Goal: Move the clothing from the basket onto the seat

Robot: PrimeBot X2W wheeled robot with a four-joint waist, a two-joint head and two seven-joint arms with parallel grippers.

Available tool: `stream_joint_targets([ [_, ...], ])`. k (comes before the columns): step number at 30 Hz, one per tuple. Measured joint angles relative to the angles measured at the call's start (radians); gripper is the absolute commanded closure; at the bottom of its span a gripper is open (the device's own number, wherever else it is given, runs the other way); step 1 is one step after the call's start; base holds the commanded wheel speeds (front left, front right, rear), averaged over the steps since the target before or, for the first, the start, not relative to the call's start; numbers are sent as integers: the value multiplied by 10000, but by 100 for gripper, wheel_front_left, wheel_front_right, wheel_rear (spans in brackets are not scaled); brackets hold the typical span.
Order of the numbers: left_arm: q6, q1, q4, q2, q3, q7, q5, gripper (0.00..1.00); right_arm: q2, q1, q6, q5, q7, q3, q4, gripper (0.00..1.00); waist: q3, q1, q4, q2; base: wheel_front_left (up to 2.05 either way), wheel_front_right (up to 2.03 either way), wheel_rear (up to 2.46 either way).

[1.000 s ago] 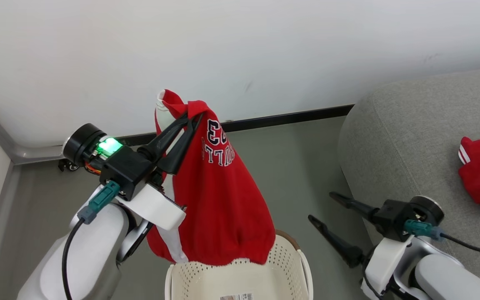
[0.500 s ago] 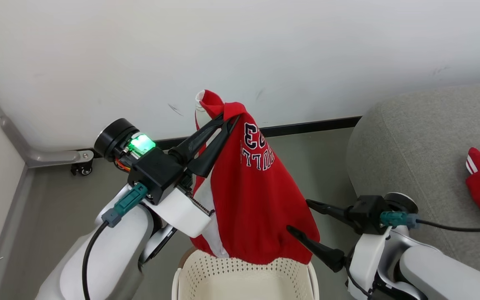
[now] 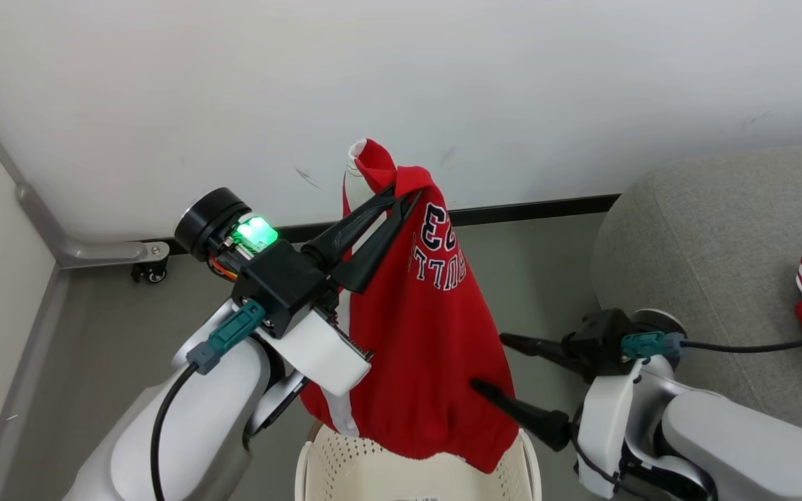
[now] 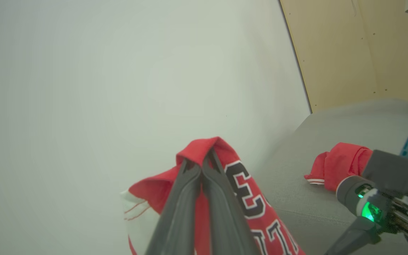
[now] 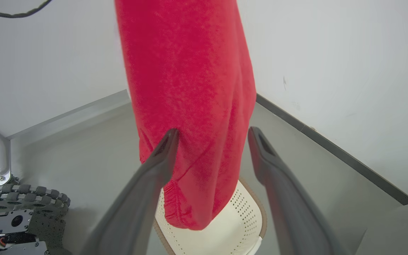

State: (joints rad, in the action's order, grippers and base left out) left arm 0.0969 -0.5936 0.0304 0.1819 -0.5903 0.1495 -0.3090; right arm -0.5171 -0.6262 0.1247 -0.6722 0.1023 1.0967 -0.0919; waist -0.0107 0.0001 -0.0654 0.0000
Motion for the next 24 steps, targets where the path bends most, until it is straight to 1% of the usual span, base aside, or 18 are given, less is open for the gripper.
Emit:
stream_joint_targets([
  [3,27,-41,0,-84,-65,-10,-46,100,107,-198,0,-349,-27,593,86,0,35,0,54,0,0,0,0],
  [7,27,-157,35,-196,-157,-88,-46,100,205,-556,0,-744,-61,1087,73,0,79,-1,147,0,0,0,0],
  [11,29,-157,58,-224,-230,-90,-48,100,270,-941,0,-984,-58,1448,-167,0,112,0,252,0,0,0,0],
  [17,29,-160,56,-247,-247,-119,-75,100,692,-1364,2,-1110,134,1772,-525,0,146,0,390,0,0,0,0],
  [18,29,-160,56,-257,-247,-119,-75,100,757,-1440,2,-1106,209,1768,-594,4,152,0,406,0,0,0,0],
  [19,29,-160,56,-261,-247,-119,-81,100,813,-1522,2,-1080,299,1774,-681,30,161,0,417,0,0,0,0],
  [20,29,-160,56,-257,-244,-119,-90,100,861,-1611,2,-1009,372,1783,-792,53,171,0,423,0,0,0,0],
  [22,29,-160,54,-249,-226,-119,-104,100,970,-1748,2,-817,612,1791,-997,72,188,0,413,0,0,0,0],
  [23,29,-160,54,-251,-217,-119,-132,100,1053,-1800,2,-788,742,1789,-1116,89,197,0,404,0,0,0,0],
  [24,29,-160,54,-251,-207,-119,-161,100,1124,-1818,2,-754,851,1791,-1200,100,207,0,393,0,0,0,0],
])
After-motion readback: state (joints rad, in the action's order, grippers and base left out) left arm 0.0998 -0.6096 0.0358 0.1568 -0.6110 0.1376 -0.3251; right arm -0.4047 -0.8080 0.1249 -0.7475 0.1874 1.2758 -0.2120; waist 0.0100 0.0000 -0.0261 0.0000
